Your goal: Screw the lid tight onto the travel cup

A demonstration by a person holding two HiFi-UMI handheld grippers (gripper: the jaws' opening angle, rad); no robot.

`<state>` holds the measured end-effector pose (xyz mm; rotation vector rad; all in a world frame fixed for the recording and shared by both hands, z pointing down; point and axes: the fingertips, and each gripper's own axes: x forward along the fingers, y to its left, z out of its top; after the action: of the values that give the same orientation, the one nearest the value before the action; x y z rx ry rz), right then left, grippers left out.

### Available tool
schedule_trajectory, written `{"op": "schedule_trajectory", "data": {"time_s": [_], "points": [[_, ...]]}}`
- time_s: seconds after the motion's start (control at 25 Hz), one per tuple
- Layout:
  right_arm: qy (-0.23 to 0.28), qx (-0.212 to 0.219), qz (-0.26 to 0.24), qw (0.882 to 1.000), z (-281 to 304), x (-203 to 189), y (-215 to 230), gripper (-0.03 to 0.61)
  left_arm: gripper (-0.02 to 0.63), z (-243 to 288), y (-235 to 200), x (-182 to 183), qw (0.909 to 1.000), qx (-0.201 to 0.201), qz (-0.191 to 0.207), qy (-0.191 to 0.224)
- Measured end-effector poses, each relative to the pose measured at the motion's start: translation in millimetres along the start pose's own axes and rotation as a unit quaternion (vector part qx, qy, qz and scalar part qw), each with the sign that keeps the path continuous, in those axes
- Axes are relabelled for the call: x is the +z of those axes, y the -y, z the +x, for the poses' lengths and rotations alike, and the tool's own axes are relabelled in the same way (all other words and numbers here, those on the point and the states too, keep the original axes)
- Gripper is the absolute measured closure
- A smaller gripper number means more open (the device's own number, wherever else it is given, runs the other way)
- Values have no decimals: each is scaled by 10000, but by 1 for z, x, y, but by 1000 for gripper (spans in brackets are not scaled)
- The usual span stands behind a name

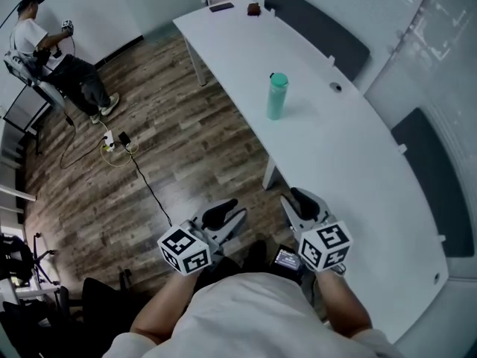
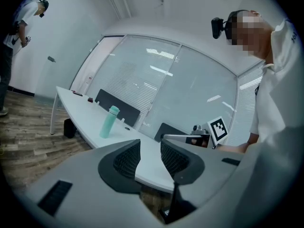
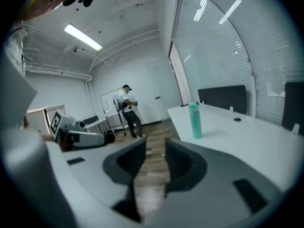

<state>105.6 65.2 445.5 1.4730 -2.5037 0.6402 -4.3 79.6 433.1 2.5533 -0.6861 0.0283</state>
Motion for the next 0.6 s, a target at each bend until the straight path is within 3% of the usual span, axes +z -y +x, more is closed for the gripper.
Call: {"op": "schedule_trajectory", "data": {"time_s": [0.36, 0.6], "points": [[16, -204, 42, 9998, 15, 10, 17, 457, 466, 27, -26, 17, 9997, -208, 141, -78], [139, -567, 285, 9979, 43, 22, 39, 457, 466, 49, -58, 32, 9980, -542, 209, -236]]}}
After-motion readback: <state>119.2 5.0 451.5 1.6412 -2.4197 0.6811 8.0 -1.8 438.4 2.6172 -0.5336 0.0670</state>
